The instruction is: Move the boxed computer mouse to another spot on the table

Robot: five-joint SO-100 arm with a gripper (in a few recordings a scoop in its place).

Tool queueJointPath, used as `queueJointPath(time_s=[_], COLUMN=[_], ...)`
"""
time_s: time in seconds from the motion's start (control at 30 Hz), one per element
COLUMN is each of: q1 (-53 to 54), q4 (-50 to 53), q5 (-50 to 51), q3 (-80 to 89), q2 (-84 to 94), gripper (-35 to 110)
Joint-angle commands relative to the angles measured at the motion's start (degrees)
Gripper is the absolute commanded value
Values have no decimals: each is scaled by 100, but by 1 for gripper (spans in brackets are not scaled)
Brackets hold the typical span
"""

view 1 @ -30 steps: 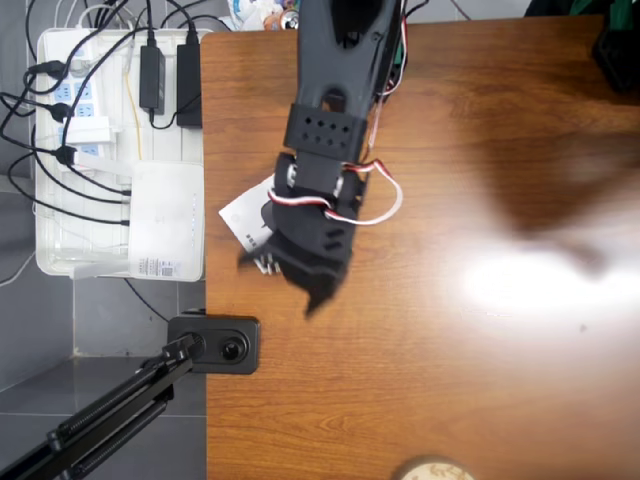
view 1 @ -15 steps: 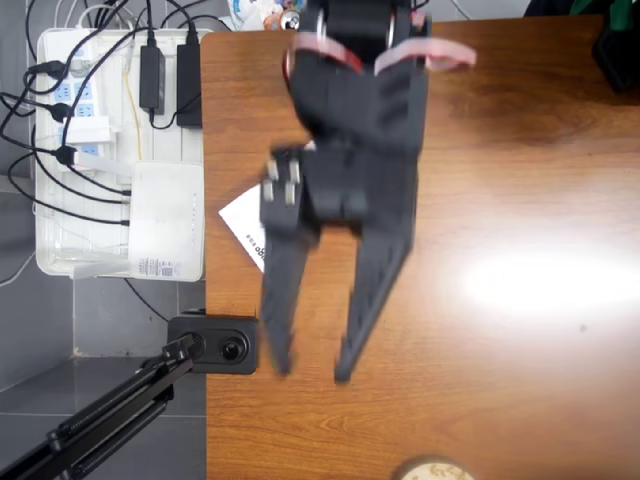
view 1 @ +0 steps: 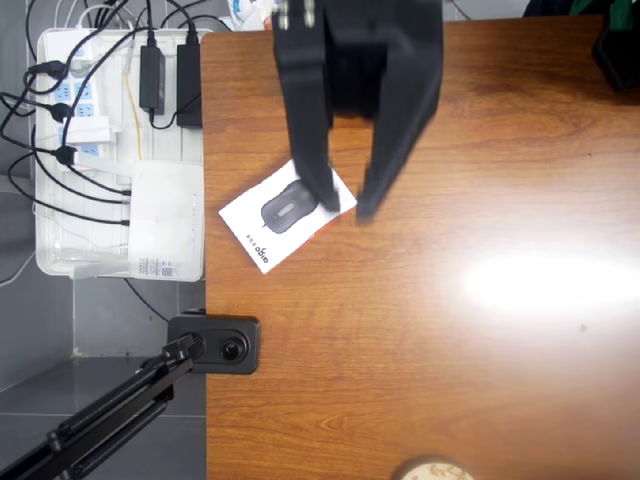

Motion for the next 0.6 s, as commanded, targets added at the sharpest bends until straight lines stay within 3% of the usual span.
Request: queueJointPath(time_s=[0.0,0.33,0.43,0.57], q1=[44,-44,-132,-316], q4=[-141,-404,-1239,-3226], q5=[-510,-809,-984,-1371], q3=[536,1257,1652,2514], q2=[659,1380,1380,1380], gripper=[0,0,0,0])
